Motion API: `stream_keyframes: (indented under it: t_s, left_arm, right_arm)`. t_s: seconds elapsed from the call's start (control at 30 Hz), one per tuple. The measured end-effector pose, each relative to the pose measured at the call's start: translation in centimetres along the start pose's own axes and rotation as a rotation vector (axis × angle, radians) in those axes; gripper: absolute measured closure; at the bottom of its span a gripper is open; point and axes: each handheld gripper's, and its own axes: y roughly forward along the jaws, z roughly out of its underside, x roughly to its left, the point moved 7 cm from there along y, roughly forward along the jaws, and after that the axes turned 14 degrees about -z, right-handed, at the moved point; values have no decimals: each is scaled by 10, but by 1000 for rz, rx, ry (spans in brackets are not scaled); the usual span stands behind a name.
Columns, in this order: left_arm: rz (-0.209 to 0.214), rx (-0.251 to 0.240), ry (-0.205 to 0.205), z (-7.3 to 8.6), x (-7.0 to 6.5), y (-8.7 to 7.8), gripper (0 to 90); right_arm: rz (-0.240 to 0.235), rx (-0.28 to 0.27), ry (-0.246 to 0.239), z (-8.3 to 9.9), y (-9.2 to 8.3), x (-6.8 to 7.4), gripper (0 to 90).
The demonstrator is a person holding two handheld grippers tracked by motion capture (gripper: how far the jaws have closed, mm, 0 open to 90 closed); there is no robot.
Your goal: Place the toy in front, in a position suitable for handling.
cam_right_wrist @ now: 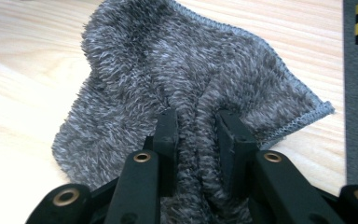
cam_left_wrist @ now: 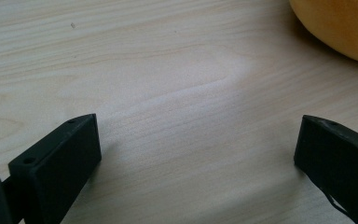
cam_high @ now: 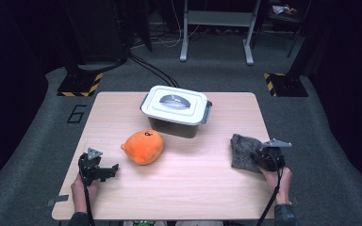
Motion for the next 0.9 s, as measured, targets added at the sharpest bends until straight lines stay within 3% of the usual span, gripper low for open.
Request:
stream_keyframes:
  t_s: [0.17, 0.33, 0.47, 0.53, 0.6, 0.63, 0.67, 0.73, 0.9]
  left_arm:
    - [0, 0, -1, 0, 0, 0, 2]
    - [0, 0, 0, 0, 0, 0, 2]
    - [0, 0, 0, 0, 0, 0, 2]
    - [0, 0, 0, 0, 0, 0, 2]
    - [0, 0, 0, 0, 0, 0, 2]
    - [0, 0, 0, 0, 0, 0, 2]
    - [0, 0, 0, 0, 0, 0, 2]
    - [0, 0, 0, 0, 0, 0, 2]
    - [0, 0, 0, 0, 0, 0, 2]
  right_arm:
    - [15, 20, 5, -1, 5, -5, 675]
    - [43, 38, 28, 1, 12, -10, 566]
    - [53, 24, 55, 1, 9, -12, 421]
    - [51, 8, 41, -1, 4, -11, 343]
    - [34, -24, 29, -4, -5, -4, 258]
    - [34, -24, 29, -4, -5, -4, 258]
    - [6, -33, 23, -4, -9, 5, 206]
    - [-13, -41, 18, -4, -10, 11, 195]
    - [-77, -45, -15, 4, -10, 45, 140]
